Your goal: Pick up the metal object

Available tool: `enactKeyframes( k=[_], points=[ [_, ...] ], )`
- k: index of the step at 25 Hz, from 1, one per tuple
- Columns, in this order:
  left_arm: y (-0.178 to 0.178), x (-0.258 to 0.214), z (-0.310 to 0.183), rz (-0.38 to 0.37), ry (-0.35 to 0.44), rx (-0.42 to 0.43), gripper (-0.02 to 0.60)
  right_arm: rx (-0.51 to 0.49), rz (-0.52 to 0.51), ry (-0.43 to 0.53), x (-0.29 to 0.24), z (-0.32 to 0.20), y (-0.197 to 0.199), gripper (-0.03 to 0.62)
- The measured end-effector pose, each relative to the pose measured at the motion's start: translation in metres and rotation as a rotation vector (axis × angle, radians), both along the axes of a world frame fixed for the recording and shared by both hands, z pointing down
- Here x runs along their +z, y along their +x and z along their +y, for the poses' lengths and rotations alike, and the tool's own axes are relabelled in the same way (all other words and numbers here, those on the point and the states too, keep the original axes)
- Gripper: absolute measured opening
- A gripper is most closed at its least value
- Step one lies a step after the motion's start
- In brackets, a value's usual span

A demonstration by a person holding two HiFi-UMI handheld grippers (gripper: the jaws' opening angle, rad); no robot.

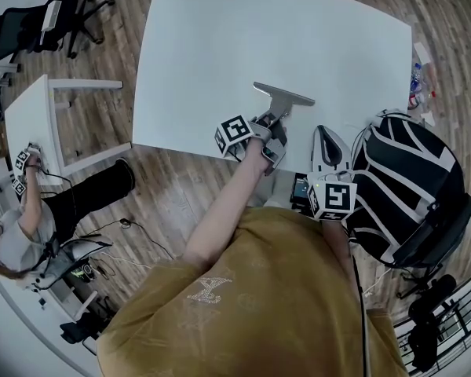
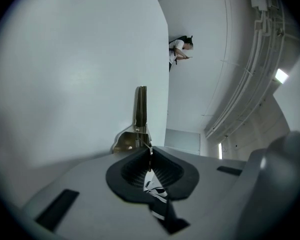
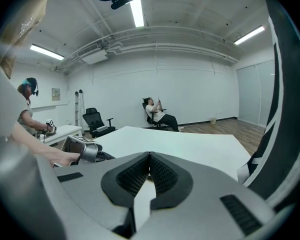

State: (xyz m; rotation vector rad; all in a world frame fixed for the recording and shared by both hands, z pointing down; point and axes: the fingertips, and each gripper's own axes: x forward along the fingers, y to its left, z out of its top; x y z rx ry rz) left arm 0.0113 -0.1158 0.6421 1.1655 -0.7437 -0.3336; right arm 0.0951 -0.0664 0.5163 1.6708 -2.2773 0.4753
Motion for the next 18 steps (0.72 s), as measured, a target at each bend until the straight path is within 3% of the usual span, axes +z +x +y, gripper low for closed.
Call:
enactKeyframes(
  k=[18],
  points=[
    [-0.007,-0.017,0.016,-0.024,0.056,0.024,0.009,0.009,0.012,0.032,-0.013,0.007,-0.002,0.0]
  ],
)
